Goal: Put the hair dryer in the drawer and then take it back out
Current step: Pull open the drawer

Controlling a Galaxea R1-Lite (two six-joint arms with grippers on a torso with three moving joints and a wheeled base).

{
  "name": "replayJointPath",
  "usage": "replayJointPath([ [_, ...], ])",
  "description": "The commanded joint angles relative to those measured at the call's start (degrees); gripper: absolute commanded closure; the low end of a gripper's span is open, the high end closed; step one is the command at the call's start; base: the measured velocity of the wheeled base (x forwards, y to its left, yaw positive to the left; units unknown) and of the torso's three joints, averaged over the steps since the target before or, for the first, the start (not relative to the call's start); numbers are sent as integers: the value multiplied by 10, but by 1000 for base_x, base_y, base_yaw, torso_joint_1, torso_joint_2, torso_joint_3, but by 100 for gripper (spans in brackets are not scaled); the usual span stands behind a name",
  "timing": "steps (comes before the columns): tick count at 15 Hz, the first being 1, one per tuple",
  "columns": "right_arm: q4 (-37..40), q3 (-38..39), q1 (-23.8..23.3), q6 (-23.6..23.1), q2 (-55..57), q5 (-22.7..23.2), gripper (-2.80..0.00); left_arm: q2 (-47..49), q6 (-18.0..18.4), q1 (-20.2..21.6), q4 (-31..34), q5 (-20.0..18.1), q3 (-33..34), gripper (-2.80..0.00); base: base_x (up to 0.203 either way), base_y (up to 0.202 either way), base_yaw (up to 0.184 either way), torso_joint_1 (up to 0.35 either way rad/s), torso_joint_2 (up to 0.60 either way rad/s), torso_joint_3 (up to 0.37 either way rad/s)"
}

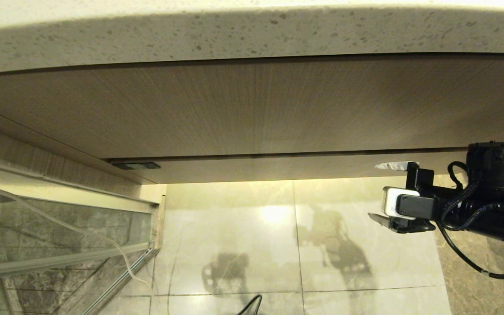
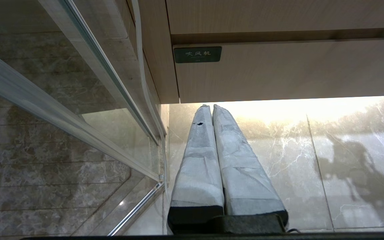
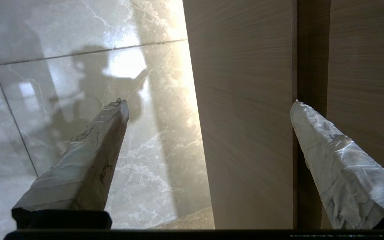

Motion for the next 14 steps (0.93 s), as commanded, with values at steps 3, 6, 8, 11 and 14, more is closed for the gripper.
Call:
replayJointPath([
  [3,-38,-1,1,8,29,0,-280,0,0,0,-1,0,23,0,0,0,0,0,0,0],
  [6,-44,-2,1,17,37,0,-280,0,0,0,-1,0,23,0,0,0,0,0,0,0],
  [8,-56,-2,1,18,44,0,-280,0,0,0,-1,0,23,0,0,0,0,0,0,0],
  [11,-71,-4,1,25,52,0,-280,0,0,0,-1,0,23,0,0,0,0,0,0,0],
  [14,-97,-8,1,37,66,0,-280,0,0,0,-1,0,23,0,0,0,0,0,0,0],
])
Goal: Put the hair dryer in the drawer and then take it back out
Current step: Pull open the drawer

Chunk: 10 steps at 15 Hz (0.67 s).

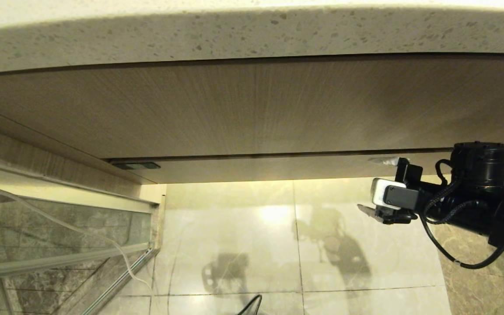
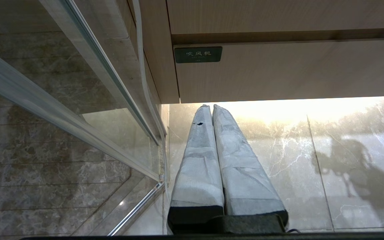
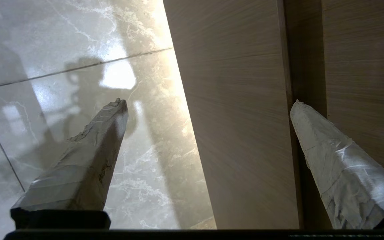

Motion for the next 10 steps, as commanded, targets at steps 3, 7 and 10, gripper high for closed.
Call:
replayJointPath([
  [3,-25,-8,0,7,21,1,-280,0,0,0,-1,0,23,0,0,0,0,0,0,0],
  [7,-33,-17,0,9,29,0,-280,0,0,0,-1,0,23,0,0,0,0,0,0,0],
  [10,-38,-23,0,16,38,0,-280,0,0,0,-1,0,23,0,0,0,0,0,0,0],
])
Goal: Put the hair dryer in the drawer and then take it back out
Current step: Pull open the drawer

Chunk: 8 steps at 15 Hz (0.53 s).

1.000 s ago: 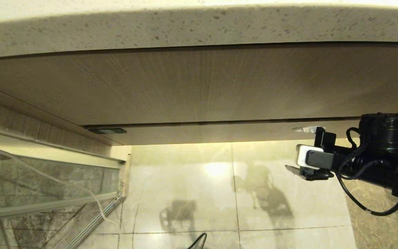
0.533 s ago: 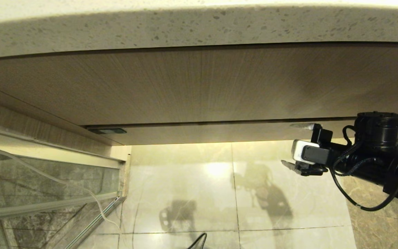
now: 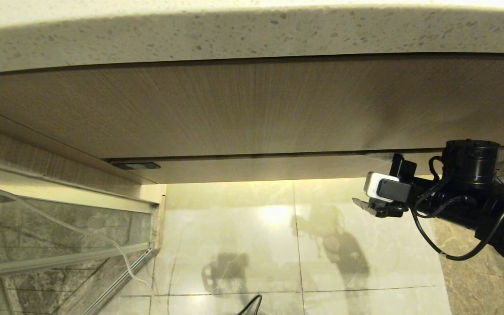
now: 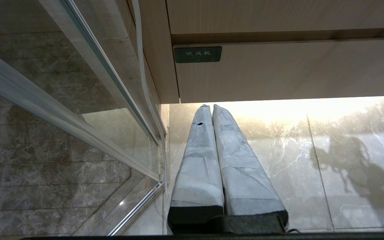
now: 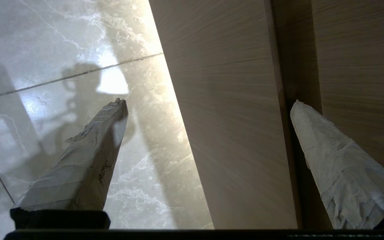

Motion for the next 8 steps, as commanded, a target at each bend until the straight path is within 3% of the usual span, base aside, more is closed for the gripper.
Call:
replayJointPath([
  [1,-9,-8,0,-2,11,1,-280,0,0,0,-1,0,23,0,0,0,0,0,0,0],
  [8,-25,-27,0,5,35,0,-280,0,0,0,-1,0,23,0,0,0,0,0,0,0],
])
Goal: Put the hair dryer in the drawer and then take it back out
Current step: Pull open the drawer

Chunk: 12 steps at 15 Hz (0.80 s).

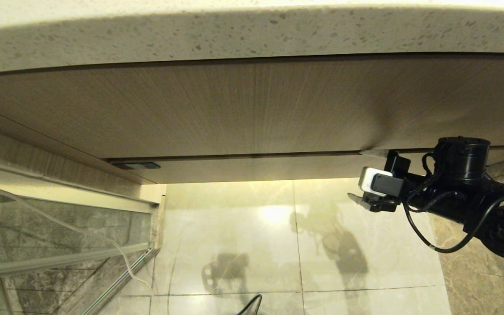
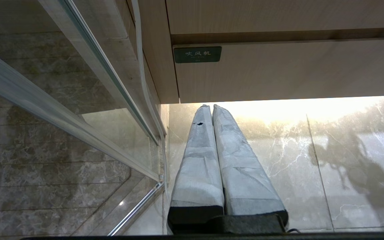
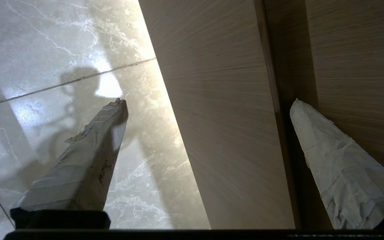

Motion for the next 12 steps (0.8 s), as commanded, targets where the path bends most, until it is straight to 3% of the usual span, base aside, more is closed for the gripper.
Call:
replayJointPath([
  [1,-6,-6,0,-4,10,1,-280,0,0,0,-1,0,23,0,0,0,0,0,0,0],
  [12,-8,-12,0,10,27,1,-280,0,0,0,-1,0,23,0,0,0,0,0,0,0],
])
